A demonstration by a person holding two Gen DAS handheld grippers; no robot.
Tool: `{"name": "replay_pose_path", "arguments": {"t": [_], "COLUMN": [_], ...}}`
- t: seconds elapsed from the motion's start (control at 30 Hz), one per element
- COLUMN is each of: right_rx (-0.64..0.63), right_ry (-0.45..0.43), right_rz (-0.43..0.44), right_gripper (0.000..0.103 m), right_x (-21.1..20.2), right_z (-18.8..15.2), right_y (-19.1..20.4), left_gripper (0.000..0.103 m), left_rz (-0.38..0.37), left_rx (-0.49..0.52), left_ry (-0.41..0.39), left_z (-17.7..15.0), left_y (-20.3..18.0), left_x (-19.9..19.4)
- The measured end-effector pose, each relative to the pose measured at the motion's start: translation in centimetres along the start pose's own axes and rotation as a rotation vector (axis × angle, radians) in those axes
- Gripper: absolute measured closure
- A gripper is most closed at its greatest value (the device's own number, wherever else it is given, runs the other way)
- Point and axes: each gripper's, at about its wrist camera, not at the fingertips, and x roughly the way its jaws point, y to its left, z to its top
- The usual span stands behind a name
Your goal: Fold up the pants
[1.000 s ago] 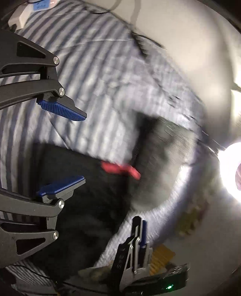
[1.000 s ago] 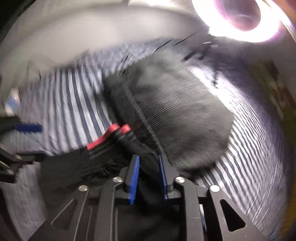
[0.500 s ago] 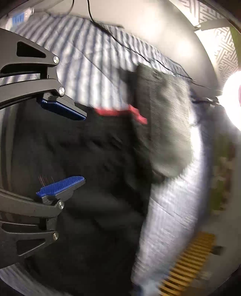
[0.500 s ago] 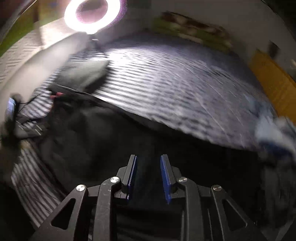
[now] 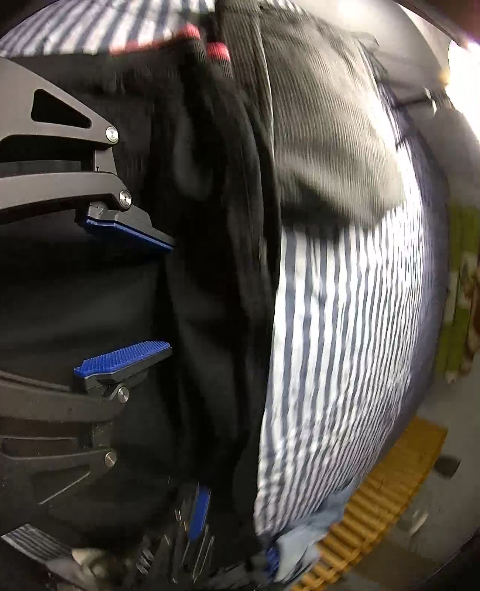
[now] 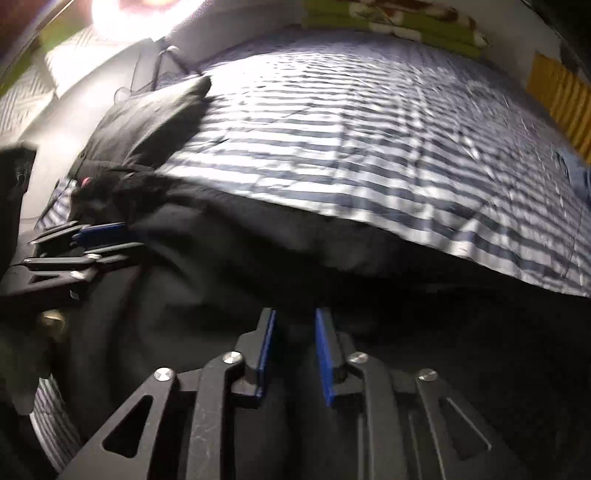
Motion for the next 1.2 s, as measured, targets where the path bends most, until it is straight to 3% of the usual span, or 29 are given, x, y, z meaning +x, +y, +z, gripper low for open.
{"name": "replay_pose_path", "arguments": {"t": [0.03, 0.1, 0.23, 0.33, 0.4, 0.47, 0.57, 0.7, 0.77, 0.83, 0.9, 0.93, 1.03, 1.07, 1.13, 1.2], "right_rx": [0.023, 0.028, 0.044, 0.045, 0.014, -0.044, -0.095, 0.118, 0.212, 0.248, 0.262, 0.267, 0.342, 0.382, 0.463, 0.542], "right_ry": [0.002, -0.018, -0.059, -0.042, -0.023, 0.018, 0.061, -0.037, -0.087, -0.078, -0.019, -0.013, -0.097, -0.119, -0.156, -0.177], "right_rz": [0.01, -0.071, -0.01, 0.065, 0.092, 0.055, -0.11, -0.05, -0.025, -0.02, -0.059, -0.082, -0.114, -0.119, -0.146, -0.166], "right_gripper": [0.086, 0.083, 0.083, 0.083, 0.083, 0.083, 0.083, 0.083, 0.083, 0.082, 0.083, 0.083, 0.081, 0.074, 0.062, 0.06], "right_x": [-0.5, -1.9, -3.9, -4.7, -5.6, -5.5, -5.5, -10.0, -12.0, -12.1, -11.1, -11.0, -14.2, -15.2, -16.8, -17.6], "right_z": [-0.1, -0.5, -0.9, -1.7, -3.5, -5.6, -8.4, -11.5, -13.1, -13.9, -14.5, -14.6, -16.4, -17.1, -18.7, -20.1], "right_y": [-0.9, -2.2, -1.9, -0.8, 0.2, 0.9, 0.0, -5.1, -7.2, -8.1, -8.8, -9.2, -11.7, -12.8, -15.3, -17.9], "left_gripper": [0.049, 0.049, 0.049, 0.047, 0.047, 0.047, 0.047, 0.047, 0.047, 0.046, 0.04, 0.04, 0.04, 0.04, 0.04, 0.04], "left_rz": [0.021, 0.003, -0.086, 0.033, 0.05, 0.049, -0.009, -0.161, -0.181, -0.109, -0.064, -0.055, -0.024, -0.014, -0.041, -0.079], "left_rx": [-0.006, -0.016, 0.007, 0.117, 0.122, 0.106, 0.176, 0.309, 0.389, 0.489, 0.526, 0.516, 0.478, 0.492, 0.518, 0.553], "left_ry": [-0.011, -0.035, -0.02, 0.041, 0.035, 0.001, -0.051, -0.023, -0.008, 0.045, -0.015, 0.014, -0.011, -0.032, -0.065, -0.084], "left_z": [0.0, 1.3, 3.2, 3.4, 3.0, 2.2, -0.2, -5.7, -7.8, -10.2, -11.2, -11.0, -10.3, -10.2, -10.3, -10.5], "left_y": [0.4, 0.9, -2.0, -4.8, -4.9, -5.1, -7.4, -13.2, -16.2, -18.7, -19.3, -19.2, -19.0, -19.5, -20.9, -23.1], "left_x": [-0.4, -0.6, 0.7, 3.1, 2.5, 0.4, -3.4, -5.0, -4.0, -1.7, -1.5, -1.4, -3.2, -4.0, -5.2, -5.8]}}
